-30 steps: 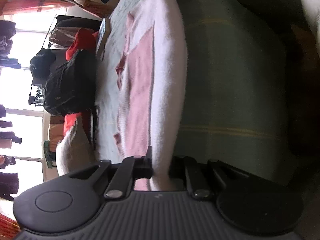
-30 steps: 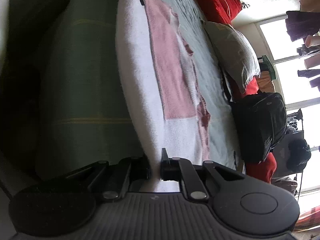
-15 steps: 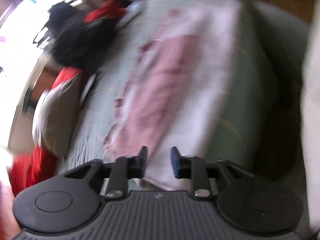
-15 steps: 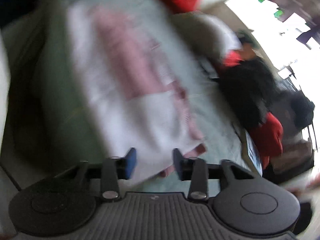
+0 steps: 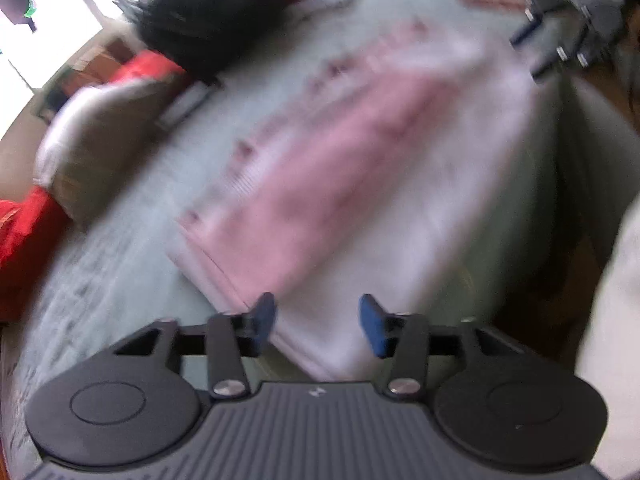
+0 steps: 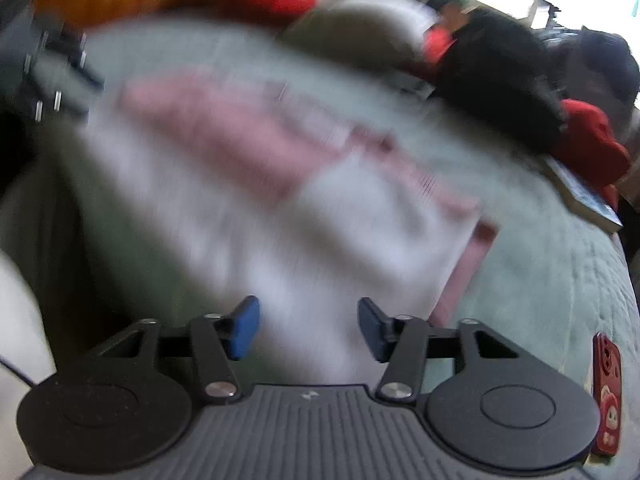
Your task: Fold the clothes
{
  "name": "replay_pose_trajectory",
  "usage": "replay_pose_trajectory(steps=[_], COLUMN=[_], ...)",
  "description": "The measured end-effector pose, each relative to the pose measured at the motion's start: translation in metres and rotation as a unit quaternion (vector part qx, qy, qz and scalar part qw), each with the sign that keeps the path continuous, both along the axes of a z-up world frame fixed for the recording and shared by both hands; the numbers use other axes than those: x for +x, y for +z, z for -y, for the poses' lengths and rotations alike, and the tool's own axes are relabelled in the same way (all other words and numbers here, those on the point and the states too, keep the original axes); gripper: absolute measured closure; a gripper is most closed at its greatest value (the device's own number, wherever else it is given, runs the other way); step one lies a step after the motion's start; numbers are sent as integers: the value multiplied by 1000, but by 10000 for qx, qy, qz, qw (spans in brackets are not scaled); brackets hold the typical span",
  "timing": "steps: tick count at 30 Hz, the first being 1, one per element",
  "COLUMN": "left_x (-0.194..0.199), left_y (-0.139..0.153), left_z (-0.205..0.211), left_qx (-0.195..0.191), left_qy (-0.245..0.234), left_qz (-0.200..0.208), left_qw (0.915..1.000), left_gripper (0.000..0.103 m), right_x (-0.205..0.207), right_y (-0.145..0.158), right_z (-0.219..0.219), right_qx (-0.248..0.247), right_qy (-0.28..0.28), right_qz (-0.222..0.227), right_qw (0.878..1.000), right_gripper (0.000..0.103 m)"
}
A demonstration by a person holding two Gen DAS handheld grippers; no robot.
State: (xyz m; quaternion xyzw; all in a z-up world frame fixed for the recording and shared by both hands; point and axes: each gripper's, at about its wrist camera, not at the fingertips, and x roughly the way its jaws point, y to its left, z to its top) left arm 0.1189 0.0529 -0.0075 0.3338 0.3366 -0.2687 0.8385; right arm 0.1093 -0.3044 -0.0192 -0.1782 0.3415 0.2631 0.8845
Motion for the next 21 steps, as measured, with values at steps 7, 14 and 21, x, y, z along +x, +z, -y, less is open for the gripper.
replay_pose_trajectory(steps=[7,14,21], left_x=[65,95,92], left_y=[-2,-58,-38], left_z=[31,8,4], left_qx=[-1008,-2109,-2864], left_qy=[435,1632,2069], left_qz=[-1,-999,-837], left_qw=[9940,9586,9318], left_gripper=[16,7,6], right_x=[53,47,47], right_y=[-4,-49,-30], right_z=[-2,-17,-9], right_qx=[1568,995,1626], right_qy=[-945,-1528,-2208], right_qz=[-149,41,269], right_qw=[9830,9832,9613], right_gripper=[14,4,0])
